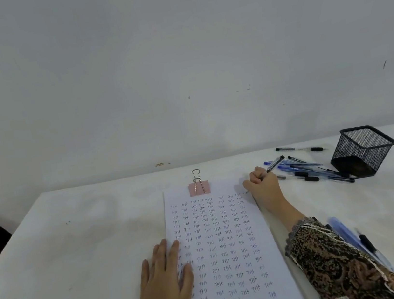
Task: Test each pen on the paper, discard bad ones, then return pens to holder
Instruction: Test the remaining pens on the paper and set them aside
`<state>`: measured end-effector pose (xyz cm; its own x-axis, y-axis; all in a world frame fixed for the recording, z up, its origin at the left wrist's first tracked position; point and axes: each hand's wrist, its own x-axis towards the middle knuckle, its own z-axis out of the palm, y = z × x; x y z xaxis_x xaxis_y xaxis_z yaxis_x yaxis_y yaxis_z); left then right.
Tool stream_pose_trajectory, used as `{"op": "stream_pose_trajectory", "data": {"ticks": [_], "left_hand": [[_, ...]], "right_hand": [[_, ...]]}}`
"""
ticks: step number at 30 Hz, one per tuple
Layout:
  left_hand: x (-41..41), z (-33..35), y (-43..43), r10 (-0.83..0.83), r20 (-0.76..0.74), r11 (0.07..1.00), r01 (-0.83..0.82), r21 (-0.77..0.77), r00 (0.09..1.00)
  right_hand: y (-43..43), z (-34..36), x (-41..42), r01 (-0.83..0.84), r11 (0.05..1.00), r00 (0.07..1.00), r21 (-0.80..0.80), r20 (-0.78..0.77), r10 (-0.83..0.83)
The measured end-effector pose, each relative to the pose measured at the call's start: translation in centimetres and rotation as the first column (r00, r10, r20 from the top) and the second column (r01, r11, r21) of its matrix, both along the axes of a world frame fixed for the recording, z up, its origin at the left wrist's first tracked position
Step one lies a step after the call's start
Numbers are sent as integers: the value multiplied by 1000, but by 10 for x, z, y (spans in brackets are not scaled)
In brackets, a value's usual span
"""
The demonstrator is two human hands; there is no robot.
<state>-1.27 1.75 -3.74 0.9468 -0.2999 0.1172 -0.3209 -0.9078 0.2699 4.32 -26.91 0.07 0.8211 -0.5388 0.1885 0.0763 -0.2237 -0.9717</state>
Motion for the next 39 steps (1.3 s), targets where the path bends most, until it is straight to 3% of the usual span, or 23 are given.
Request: {"op": "stream_pose_trajectory", "data": {"ticks": [4,8,14,23,25,27,29,31,36,39], "left_hand": [[2,-5,-2,-1,11,995,2,-102,1000],[3,1,-3,-19,-81,998,14,-59,997],[1,-4,-3,-11,0,986,11,-165,1000],[-2,0,-3,-8,20,979,12,-206,1000],[-2,-1,-4,-1,19,980,5,-200,1000],[-3,1,-5,8,33,980,-1,-198,999],[-4,4,-6,2,21,983,1,-182,1000],[-5,6,-5,-3,-4,986,3,-167,1000],[-5,9,-5,5,-20,993,-8,-117,1000],[-5,10,-5,5,-26,997,-7,-75,1000]], "right_hand": [[-1,0,0,-7,1000,1000,-5,-9,7],[-2,0,0,17,1000,1000,8,9,-18],[-3,-2,2,30,1000,999,4,-11,-30],[-1,-2,1,28,999,1000,-27,-11,-28],[-1,-2,1,39,998,999,47,5,-39],[-5,-1,0,12,952,998,305,56,-31],[-12,6,-1,-13,818,995,575,92,-49],[-16,16,-5,-6,696,996,718,63,-57],[12,38,-23,-178,647,984,742,113,141],[37,50,-41,-204,779,970,593,15,242]]}}
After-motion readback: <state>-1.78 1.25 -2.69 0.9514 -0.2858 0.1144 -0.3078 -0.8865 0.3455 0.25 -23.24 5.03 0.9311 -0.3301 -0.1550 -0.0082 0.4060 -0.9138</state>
